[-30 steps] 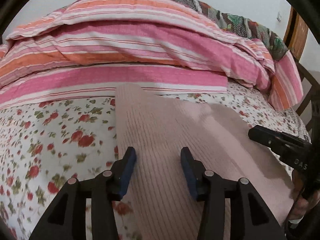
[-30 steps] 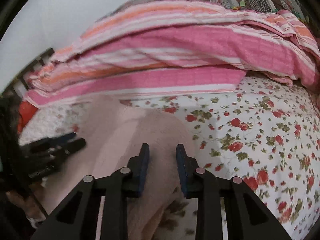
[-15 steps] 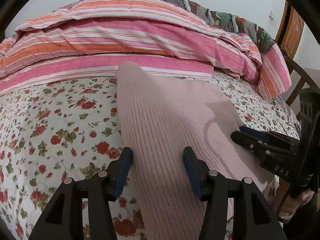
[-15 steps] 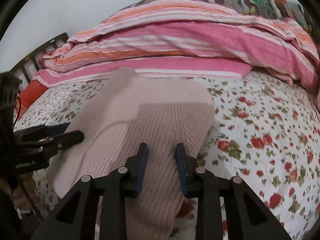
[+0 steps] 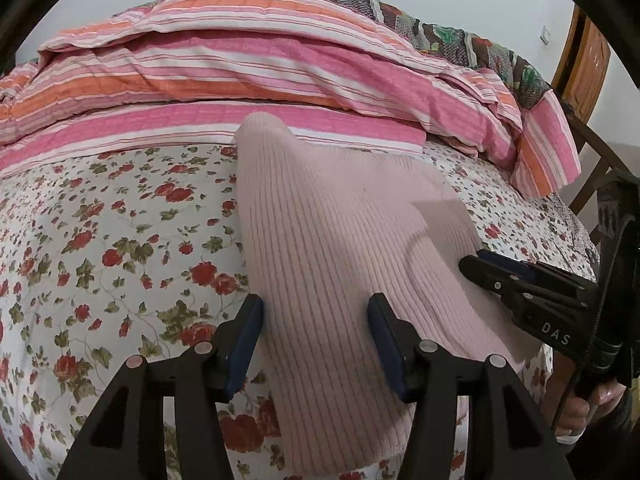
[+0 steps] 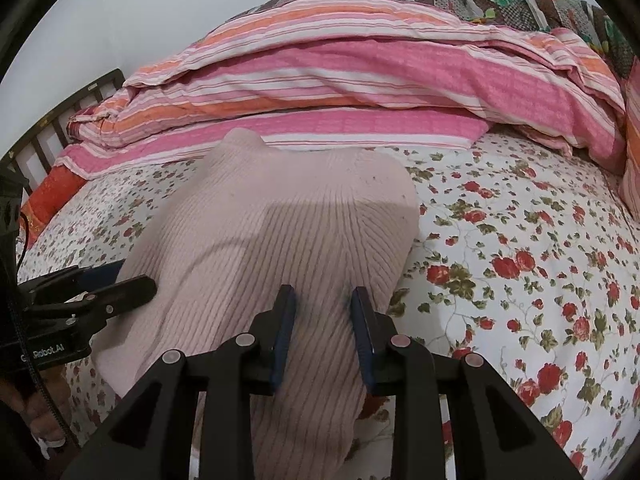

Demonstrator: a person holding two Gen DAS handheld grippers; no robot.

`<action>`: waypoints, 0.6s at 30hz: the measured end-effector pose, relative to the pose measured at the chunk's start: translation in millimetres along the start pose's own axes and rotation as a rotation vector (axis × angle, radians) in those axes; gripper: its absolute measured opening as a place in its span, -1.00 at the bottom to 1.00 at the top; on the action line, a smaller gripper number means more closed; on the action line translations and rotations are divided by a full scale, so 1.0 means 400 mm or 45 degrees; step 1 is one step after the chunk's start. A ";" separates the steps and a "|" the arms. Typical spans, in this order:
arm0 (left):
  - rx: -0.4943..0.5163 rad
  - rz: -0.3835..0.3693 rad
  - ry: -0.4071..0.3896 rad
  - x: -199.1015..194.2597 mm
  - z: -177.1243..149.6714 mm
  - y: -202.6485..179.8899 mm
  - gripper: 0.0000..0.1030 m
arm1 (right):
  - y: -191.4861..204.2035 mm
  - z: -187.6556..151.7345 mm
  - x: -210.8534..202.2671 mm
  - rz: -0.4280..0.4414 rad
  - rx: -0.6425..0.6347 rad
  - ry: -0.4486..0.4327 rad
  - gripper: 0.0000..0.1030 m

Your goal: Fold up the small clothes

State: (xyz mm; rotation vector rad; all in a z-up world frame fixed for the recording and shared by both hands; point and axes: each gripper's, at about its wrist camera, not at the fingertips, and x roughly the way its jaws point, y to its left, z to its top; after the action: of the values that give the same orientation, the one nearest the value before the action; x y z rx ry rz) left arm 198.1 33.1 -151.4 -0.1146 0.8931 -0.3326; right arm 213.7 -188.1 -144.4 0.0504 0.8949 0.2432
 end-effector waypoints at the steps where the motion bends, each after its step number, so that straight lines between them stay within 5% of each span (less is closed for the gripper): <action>1: -0.001 -0.001 0.001 0.000 -0.002 0.001 0.03 | 0.001 0.000 0.000 -0.003 0.002 -0.001 -0.46; 18: -0.047 -0.024 0.031 -0.012 -0.017 0.009 0.13 | -0.004 -0.006 -0.020 0.013 0.020 0.011 -0.46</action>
State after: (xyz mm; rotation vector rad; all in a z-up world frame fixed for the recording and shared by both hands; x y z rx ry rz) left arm 190.8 38.2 -152.9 -0.1536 0.9230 -0.3360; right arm 207.3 -191.6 -139.8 0.0683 0.9050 0.2464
